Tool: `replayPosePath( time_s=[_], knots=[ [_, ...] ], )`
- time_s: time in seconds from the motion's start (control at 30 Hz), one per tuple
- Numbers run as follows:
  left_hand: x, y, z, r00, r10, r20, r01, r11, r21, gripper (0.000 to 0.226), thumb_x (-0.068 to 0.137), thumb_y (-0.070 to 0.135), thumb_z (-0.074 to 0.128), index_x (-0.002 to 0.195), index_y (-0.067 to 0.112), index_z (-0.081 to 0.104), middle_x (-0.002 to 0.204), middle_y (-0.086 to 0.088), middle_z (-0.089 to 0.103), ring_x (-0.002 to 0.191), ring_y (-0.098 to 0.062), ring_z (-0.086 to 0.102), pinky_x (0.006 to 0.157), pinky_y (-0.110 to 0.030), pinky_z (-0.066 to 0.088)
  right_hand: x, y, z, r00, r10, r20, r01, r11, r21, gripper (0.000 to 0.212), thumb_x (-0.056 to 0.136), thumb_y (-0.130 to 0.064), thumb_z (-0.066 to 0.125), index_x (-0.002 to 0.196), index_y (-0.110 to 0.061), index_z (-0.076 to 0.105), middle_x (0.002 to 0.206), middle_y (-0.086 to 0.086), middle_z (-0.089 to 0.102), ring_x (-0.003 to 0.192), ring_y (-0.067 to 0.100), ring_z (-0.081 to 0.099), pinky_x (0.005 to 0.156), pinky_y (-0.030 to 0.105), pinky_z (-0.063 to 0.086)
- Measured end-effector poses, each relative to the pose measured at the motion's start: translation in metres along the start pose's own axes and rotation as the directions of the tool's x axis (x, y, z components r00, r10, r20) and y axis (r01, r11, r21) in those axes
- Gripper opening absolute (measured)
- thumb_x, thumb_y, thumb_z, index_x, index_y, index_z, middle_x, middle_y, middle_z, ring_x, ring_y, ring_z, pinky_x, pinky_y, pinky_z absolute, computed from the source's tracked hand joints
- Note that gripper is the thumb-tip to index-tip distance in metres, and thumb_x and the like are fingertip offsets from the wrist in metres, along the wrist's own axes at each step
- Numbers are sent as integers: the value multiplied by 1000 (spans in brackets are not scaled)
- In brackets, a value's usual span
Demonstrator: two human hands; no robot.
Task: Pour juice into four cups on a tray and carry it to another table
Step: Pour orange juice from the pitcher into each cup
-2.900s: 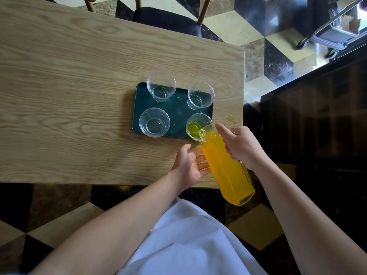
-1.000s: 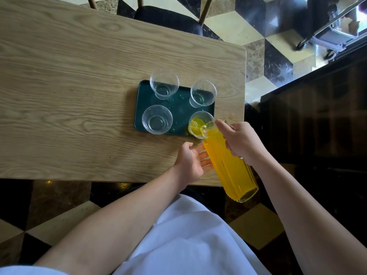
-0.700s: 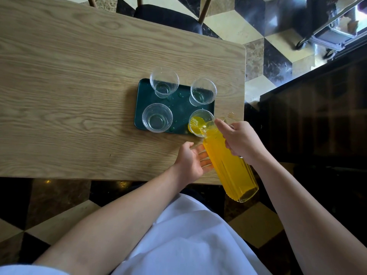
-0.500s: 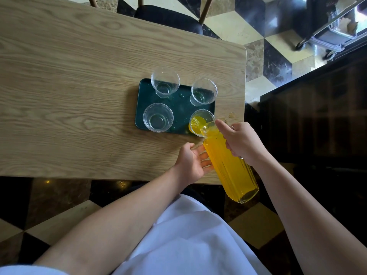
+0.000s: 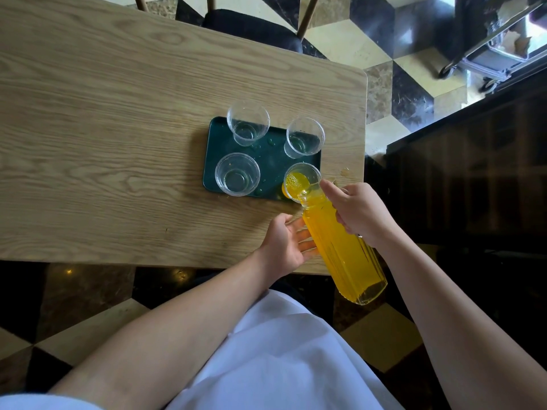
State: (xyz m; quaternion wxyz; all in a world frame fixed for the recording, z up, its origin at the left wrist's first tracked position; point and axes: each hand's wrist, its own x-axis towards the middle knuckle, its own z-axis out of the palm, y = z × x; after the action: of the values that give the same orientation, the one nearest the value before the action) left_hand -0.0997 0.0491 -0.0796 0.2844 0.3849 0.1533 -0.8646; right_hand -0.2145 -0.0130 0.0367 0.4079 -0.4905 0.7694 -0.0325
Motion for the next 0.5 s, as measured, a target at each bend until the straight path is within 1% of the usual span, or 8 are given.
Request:
replayPosePath(
  time_s=[0.13,0.2,0.3,0.43,0.5],
  knots=[
    [-1,1,0,1000,-1,-1,1,1000,11,53,98,36,31,126,9,65,118,-21,69,116,-39,61,105,-55,45,1,0,0,1000,1,-2,-1,1000,-10,66,97,-58,54,48,-15,45,40,-1,47,33,16,37,42,22,33],
    [-1,2,1,1000,-3,-1,3,1000,10,53,98,36,30,129,9,64,120,-22,68,118,-39,60,106,-56,44,2,0,0,1000,-2,-3,2,999,-32,67,96,-60,54,48,-15,46,44,4,50,34,17,39,43,23,34],
    [-2,2,2,1000,-3,-5,3,1000,7,53,99,37,30,127,9,65,117,-21,69,115,-39,61,104,-56,45,2,-1,0,1000,-6,-5,6,999,-43,67,96,-61,53,48,-15,45,47,8,50,35,19,38,44,23,33],
    [-2,4,1,1000,-16,2,16,1000,-10,54,98,40,31,124,9,67,117,-21,69,116,-38,60,106,-56,43,3,-3,-1,1000,3,-2,-3,1000,-13,68,97,-59,54,45,-16,42,42,4,44,35,19,35,45,24,32],
    [-3,5,0,1000,-24,12,24,999,-31,56,98,41,30,125,9,66,120,-22,68,118,-39,58,108,-57,41,3,-3,-1,1000,10,-1,-10,1000,-1,68,96,-59,55,45,-17,42,42,3,43,35,20,34,45,25,31]
  ],
)
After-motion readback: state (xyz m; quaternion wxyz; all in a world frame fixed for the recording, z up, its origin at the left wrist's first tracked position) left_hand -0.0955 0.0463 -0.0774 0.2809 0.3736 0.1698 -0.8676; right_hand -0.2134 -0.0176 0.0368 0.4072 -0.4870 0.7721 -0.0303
